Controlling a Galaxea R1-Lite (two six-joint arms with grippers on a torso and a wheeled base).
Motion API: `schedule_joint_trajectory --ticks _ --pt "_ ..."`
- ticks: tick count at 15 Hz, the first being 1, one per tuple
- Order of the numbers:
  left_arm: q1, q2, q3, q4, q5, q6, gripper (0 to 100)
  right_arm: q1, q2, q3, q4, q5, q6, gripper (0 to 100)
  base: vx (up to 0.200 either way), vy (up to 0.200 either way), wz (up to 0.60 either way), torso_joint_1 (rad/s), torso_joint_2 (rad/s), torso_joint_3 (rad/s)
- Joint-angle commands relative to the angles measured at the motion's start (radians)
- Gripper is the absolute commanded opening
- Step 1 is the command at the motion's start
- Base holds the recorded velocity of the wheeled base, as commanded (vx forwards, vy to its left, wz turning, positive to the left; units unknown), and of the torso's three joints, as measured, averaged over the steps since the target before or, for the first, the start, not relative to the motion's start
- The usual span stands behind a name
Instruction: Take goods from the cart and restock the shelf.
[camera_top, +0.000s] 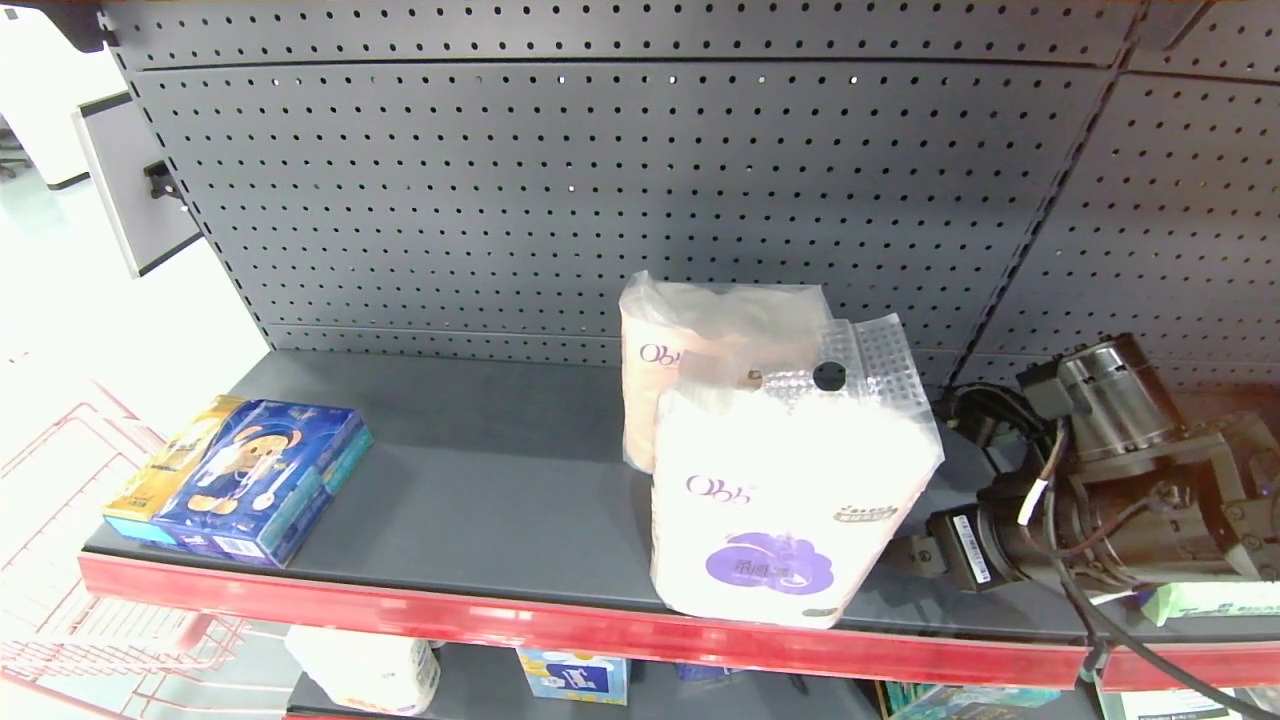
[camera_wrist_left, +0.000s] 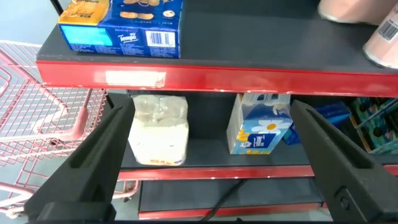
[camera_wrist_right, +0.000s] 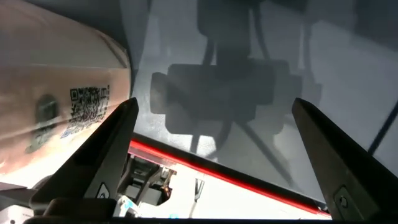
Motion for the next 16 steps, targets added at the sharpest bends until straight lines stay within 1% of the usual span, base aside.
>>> schedule_joint_trajectory --ticks 1,3,7,14,16 --pt "0.000 0.003 0.000 0.000 0.000 0.000 100 0.014 0.013 -0.008 0.000 0.000 0.001 100 0.000 0.000 0.00 0.000 0.00 0.000" --pt "0.000 0.003 0.000 0.000 0.002 0.000 100 0.029 0.026 -0.013 0.000 0.000 0.001 100 0.000 0.000 0.00 0.000 0.00 0.000" --pt "0.000 0.003 0.000 0.000 0.003 0.000 100 0.054 0.064 -0.016 -0.063 -0.018 0.003 100 0.000 0.000 0.00 0.000 0.00 0.000" --pt "0.000 0.003 0.000 0.000 0.005 -0.002 100 0.085 0.082 -0.048 -0.063 -0.024 0.004 100 0.000 0.000 0.00 0.000 0.00 0.000" --pt "0.000 0.003 0.000 0.000 0.005 -0.002 100 0.098 0.096 -0.059 -0.063 -0.027 0.024 100 0.000 0.000 0.00 0.000 0.00 0.000"
